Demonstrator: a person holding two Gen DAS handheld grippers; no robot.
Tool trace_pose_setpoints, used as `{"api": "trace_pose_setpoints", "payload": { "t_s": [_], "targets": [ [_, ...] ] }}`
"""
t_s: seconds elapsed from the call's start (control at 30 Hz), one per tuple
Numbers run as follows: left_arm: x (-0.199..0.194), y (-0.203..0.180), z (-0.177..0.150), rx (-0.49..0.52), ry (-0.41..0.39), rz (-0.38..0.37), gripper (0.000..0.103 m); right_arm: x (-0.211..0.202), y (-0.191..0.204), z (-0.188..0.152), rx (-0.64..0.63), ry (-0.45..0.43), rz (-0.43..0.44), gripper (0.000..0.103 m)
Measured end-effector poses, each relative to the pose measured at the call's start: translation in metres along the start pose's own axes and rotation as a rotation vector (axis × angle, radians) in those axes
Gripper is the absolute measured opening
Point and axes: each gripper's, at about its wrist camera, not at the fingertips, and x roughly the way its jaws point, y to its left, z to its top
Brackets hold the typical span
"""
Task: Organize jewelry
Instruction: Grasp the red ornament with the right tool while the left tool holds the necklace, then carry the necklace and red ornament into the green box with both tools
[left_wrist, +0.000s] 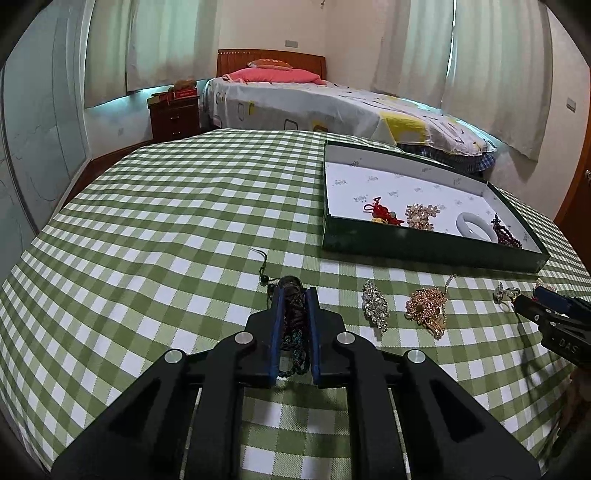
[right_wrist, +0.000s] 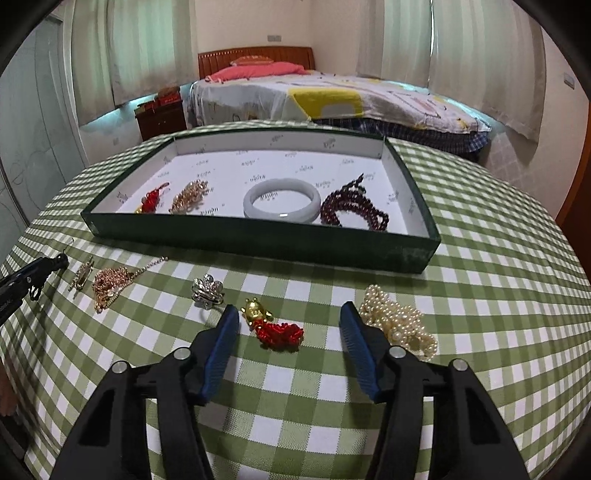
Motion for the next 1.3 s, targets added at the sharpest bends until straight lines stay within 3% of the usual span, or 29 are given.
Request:
{"api": "trace_pose_setpoints", "payload": {
  "t_s": [0.1,0.3,0.4,1.07,1.3],
  "targets": [
    [0.001,0.000,-0.002,0.000,0.005,-0.001,0.012,0.000,0.000,0.000,0.000,0.003,0.002,0.049],
    [0.002,-0.002,-0.002,0.001,0.007,-0.001,0.012,-0.003,0.001,-0.001,-0.006,-0.007,0.029,0.018],
    [0.002,-0.002,-0.002,0.002,0.006,-0.001,0.012,-0.004,0.002,-0.002,-0.001,-0.017,0.039,0.015],
    [-0.012,-0.012,0.005,0.015,-0.025,-0.026,0.012,-0.028,-0.003,-0.006,0.026,-0.105,0.048,0.012],
    [-0.016,-0.017,0.009,0.024,-0.034,-0.035,0.008,-0.031,-0.002,-0.004,0.023,-0.114,0.051,0.012]
  ]
}}
